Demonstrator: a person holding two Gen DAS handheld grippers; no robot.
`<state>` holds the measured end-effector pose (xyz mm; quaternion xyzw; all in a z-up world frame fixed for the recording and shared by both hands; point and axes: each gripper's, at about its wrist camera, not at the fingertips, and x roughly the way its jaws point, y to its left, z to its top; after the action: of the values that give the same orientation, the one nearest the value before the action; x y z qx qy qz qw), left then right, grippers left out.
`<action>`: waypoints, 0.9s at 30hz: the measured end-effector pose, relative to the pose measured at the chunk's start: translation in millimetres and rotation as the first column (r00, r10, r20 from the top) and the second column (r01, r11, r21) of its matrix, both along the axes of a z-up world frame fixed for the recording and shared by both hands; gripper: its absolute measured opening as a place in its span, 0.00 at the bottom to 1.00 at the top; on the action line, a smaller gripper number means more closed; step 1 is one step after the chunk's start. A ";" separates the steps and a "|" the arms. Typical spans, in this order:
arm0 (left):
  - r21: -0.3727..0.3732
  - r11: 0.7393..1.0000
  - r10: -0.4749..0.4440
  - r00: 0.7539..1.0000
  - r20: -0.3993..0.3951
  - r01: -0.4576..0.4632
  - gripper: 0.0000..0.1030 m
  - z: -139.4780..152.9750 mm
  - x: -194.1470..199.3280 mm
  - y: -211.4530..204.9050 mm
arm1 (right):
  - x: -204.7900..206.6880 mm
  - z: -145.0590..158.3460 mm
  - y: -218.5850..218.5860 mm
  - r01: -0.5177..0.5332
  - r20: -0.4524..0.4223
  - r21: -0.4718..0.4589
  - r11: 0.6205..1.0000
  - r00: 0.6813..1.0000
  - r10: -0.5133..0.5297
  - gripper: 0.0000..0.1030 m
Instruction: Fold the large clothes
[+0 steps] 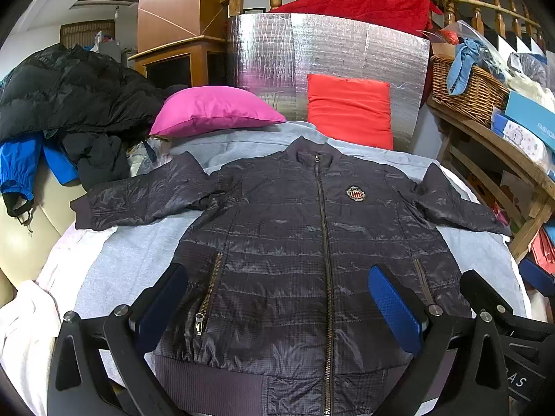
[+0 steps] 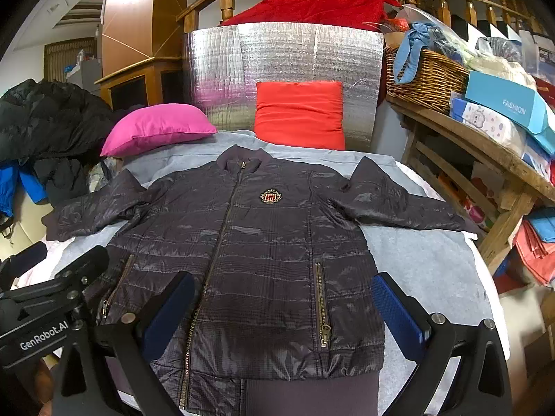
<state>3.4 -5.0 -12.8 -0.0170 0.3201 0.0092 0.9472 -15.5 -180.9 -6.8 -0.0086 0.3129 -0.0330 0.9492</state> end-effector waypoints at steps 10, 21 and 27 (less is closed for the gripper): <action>-0.001 1.000 0.000 1.000 -0.005 0.000 1.00 1.1 3.9 3.6 | 2.6 0.0 -0.1 -0.001 -0.005 0.001 1.000 1.000 0.001 1.00; -0.015 1.000 -0.009 1.000 -0.025 0.009 1.00 -13.5 12.4 9.4 | 7.7 -9.3 -5.9 -0.031 -0.034 0.040 0.999 0.999 0.033 1.00; -0.028 0.999 0.034 0.993 -0.113 -0.038 1.00 -57.9 37.8 35.9 | 14.6 -41.1 -64.1 -0.022 -0.102 0.219 0.976 0.994 0.046 1.00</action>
<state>41.2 31.0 -70.7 -0.0364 0.3728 0.0225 0.9269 -1.0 -245.0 -47.9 0.0881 0.3647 0.0182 0.9268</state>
